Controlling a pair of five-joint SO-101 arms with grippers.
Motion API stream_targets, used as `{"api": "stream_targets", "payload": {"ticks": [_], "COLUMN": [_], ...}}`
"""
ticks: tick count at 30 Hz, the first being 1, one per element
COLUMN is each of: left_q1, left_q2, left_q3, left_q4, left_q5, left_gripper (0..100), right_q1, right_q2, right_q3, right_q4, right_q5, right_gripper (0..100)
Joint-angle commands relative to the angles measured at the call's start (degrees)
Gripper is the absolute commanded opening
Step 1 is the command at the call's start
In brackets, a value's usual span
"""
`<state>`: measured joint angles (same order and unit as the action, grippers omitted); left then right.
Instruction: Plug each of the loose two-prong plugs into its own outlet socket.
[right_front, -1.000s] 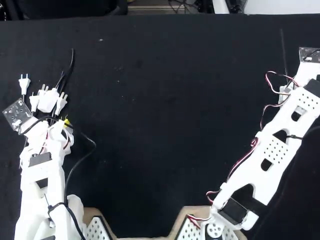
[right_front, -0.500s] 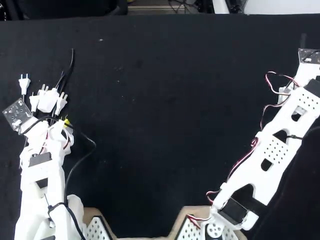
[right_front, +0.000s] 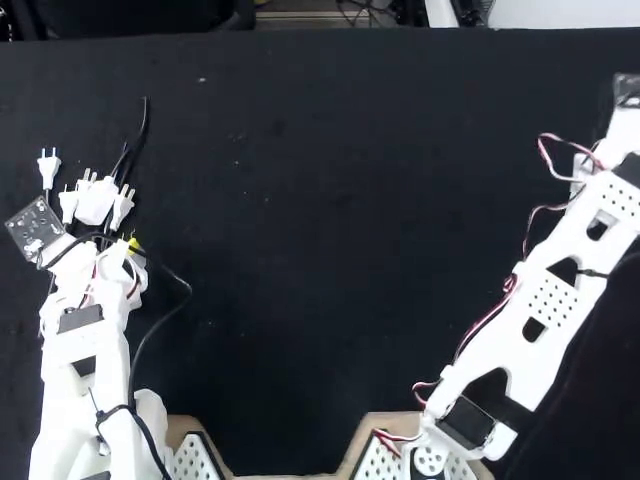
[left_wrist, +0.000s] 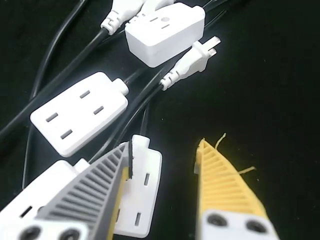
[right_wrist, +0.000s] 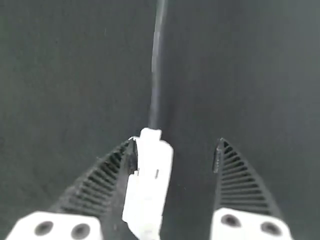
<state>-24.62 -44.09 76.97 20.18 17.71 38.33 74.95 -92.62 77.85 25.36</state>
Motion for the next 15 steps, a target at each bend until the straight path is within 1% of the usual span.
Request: {"api": "stream_targets", "payload": {"ticks": [1,9,12,15], "left_q1": [0.66,0.66,1.71,3.74], "left_q2": [-0.97,-0.97,-0.97,-1.05], "left_q3": [-2.77,-2.77,-2.77,-2.77], "left_q4": [-0.70,-0.79,-0.79,-0.62], "left_q5": [-0.26,-0.26,-0.26,-0.35], "left_gripper": [22,22,22,22], "right_q1": [-3.43,-7.65,-8.97,-11.34], "right_q2": [-7.69,-14.55,-18.24,-22.64], "right_q3": [-3.12,-3.12,-3.12,-3.12], "right_q4": [-1.32,-0.88,1.67,5.98], "right_q5": [-0.53,-0.70,-2.90,-3.34], "right_gripper": [22.2,22.2,22.4,22.4]}}
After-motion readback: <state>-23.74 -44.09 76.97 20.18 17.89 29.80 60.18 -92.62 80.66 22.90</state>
